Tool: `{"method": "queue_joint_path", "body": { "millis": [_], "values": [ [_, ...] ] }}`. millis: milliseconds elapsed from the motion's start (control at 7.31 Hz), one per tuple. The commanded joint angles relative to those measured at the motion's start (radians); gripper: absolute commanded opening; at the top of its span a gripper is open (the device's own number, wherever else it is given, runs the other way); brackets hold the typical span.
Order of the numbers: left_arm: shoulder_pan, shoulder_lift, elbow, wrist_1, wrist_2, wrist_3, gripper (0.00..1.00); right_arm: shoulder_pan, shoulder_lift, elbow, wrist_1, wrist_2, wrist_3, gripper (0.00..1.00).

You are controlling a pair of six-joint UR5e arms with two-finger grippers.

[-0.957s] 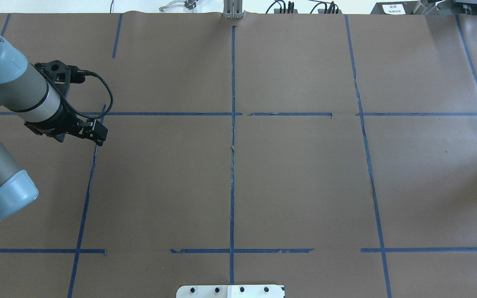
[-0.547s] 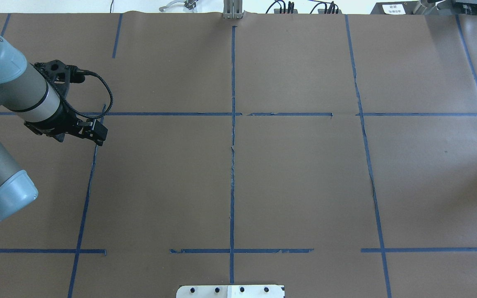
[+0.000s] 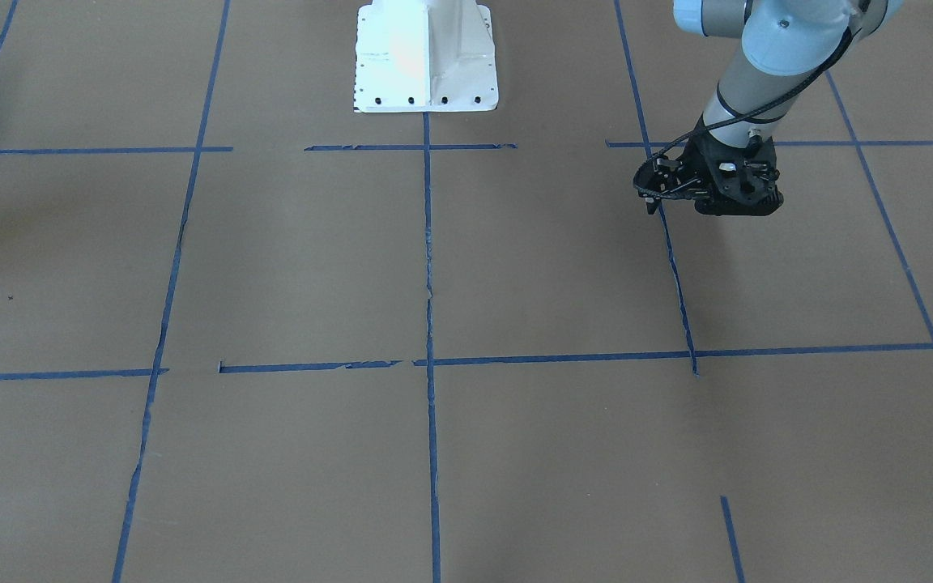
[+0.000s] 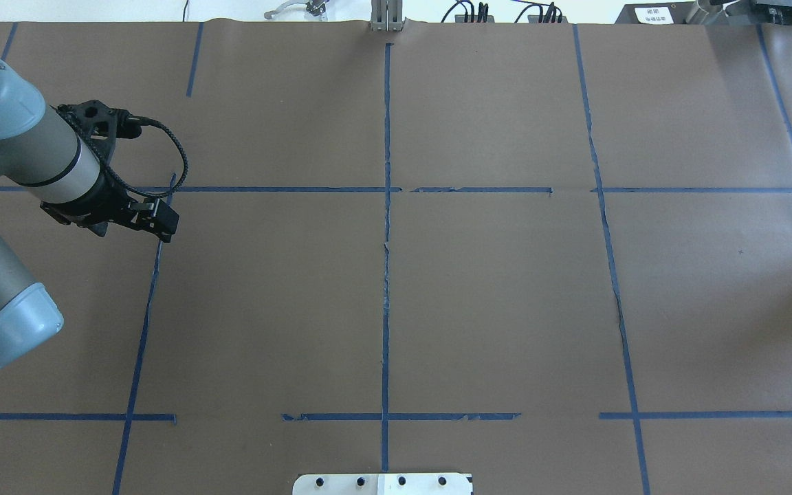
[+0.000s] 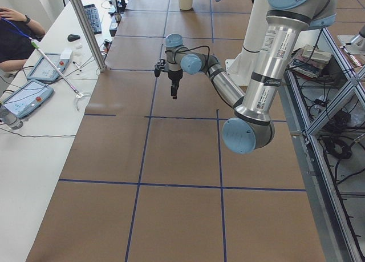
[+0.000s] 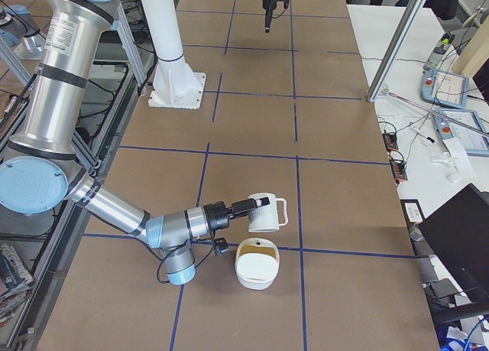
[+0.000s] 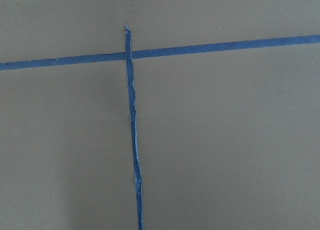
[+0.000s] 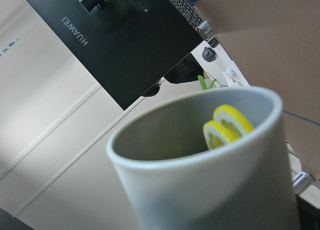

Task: Left arm hands cup to right arm to dump lemon

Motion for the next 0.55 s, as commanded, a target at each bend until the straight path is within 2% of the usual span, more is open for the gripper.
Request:
{"method": "queue_joint_path", "body": {
  "millis": [0, 410],
  "values": [
    [0.002, -0.002, 0.005, 0.001, 0.000, 0.000, 1.00, 0.007, 0.001, -0.007, 0.036, -0.035, 0.085, 0.07],
    [0.002, -0.005, 0.011, 0.001, 0.000, 0.000, 1.00, 0.007, 0.001, -0.023, 0.075, -0.035, 0.126, 0.10]
  ]
}}
